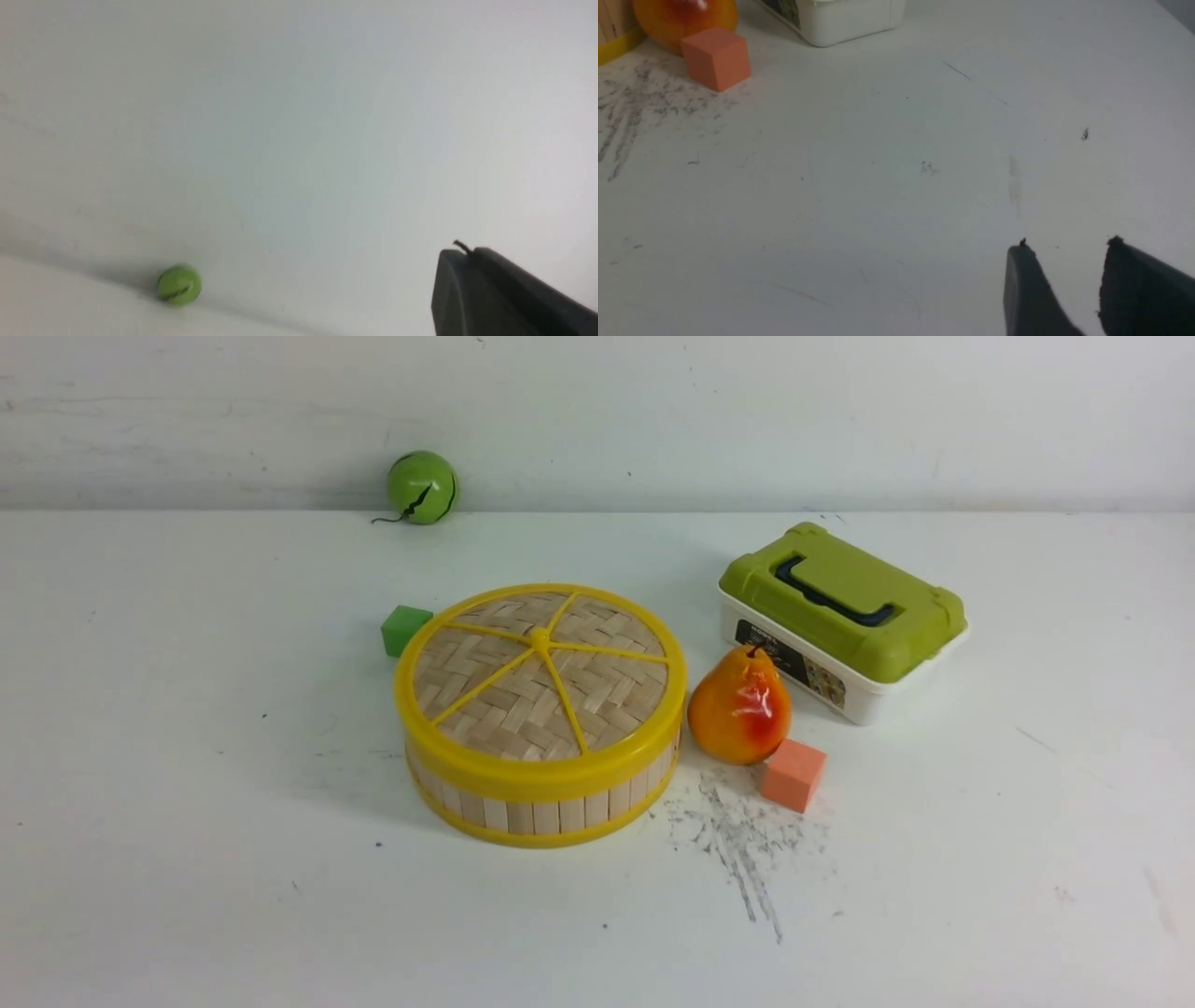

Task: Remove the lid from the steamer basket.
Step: Use the left arm to lift the lid of the steamer

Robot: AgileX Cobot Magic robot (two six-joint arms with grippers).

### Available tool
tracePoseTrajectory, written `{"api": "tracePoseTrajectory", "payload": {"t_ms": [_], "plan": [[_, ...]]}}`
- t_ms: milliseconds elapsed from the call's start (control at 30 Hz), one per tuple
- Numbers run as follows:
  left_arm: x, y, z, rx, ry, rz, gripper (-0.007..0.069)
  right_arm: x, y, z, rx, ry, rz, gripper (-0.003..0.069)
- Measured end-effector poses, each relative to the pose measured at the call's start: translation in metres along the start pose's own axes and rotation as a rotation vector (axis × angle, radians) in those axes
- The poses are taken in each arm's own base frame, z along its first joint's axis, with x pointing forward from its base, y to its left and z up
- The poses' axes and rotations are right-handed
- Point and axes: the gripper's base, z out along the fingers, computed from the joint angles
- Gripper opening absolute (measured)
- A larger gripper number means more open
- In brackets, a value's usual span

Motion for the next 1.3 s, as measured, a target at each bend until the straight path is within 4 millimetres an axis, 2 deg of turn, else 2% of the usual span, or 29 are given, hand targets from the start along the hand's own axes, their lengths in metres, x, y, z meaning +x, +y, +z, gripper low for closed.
{"api": "tracePoseTrajectory", "payload": {"t_ms": [133, 267, 367, 400, 467, 500, 533, 567, 667, 700, 733, 800, 833, 867, 933, 1100, 1233, 1300], "plan": [[-0.011, -0.007, 0.042, -0.121, 0.297, 0.012, -0.0013, 0.000, 0.000, 0.000, 0.000, 0.000, 0.000, 0.0240], [-0.002, -0.003, 0.090, -0.216, 0.517, 0.014, -0.0013, 0.000, 0.000, 0.000, 0.000, 0.000, 0.000, 0.0240], [0.009, 0.003, 0.113, -0.251, 0.593, 0.014, -0.0013, 0.000, 0.000, 0.000, 0.000, 0.000, 0.000, 0.0240], [0.018, 0.007, 0.127, -0.270, 0.633, 0.008, -0.0013, 0.000, 0.000, 0.000, 0.000, 0.000, 0.000, 0.0240], [0.031, 0.012, 0.143, -0.292, 0.681, -0.023, -0.0013, 0.000, 0.000, 0.000, 0.000, 0.000, 0.000, 0.0240], [0.030, 0.012, 0.144, -0.291, 0.678, -0.027, -0.0013, 0.000, 0.000, 0.000, 0.000, 0.000, 0.000, 0.0240], [0.038, 0.014, 0.160, -0.303, 0.717, -0.063, -0.0013, 0.000, 0.000, 0.000, 0.000, 0.000, 0.000, 0.0240], [0.038, 0.013, 0.160, -0.303, 0.717, -0.069, -0.0013, 0.000, 0.000, 0.000, 0.000, 0.000, 0.000, 0.0240], [0.045, 0.012, 0.195, -0.283, 0.816, -0.051, -0.0013, 0.000, 0.000, 0.000, 0.000, 0.000, 0.000, 0.0240], [0.046, 0.012, 0.198, -0.280, 0.842, -0.047, -0.0013, 0.000, 0.000, 0.000, 0.000, 0.000, 0.000, 0.0240], [0.049, 0.009, 0.216, -0.257, 0.922, -0.030, -0.0013, 0.000, 0.000, 0.000, 0.000, 0.000, 0.000, 0.0240], [0.052, 0.007, 0.229, -0.233, 0.988, -0.029, -0.0013, 0.000, 0.000, 0.000, 0.000, 0.000, 0.000, 0.0240], [0.057, 0.003, 0.248, -0.189, 1.089, -0.026, -0.0013, 0.000, 0.000, 0.000, 0.000, 0.000, 0.000, 0.0240], [0.057, 0.003, 0.250, -0.187, 1.099, -0.032, -0.0013, 0.000, 0.000, 0.000, 0.000, 0.000, 0.000, 0.0240], [0.063, -0.002, 0.273, -0.129, 1.205, -0.056, -0.0013, 0.000, 0.000, 0.000, 0.000, 0.000, 0.000, 0.0240], [0.084, -0.022, 0.317, -0.035, 1.268, -0.044, -0.0013, 0.000, 0.000, 0.000, 0.000, 0.000, 0.000, 0.0240], [0.108, -0.053, 0.345, 0.026, 1.307, 0.141, -0.0013, 0.000, 0.000, 0.000, 0.000, 0.000, 0.000, 0.0240], [0.113, -0.061, 0.349, 0.017, 1.317, 0.217, -0.0013, 0.000, 0.000, 0.000, 0.000, 0.000, 0.000, 0.0240]]}}
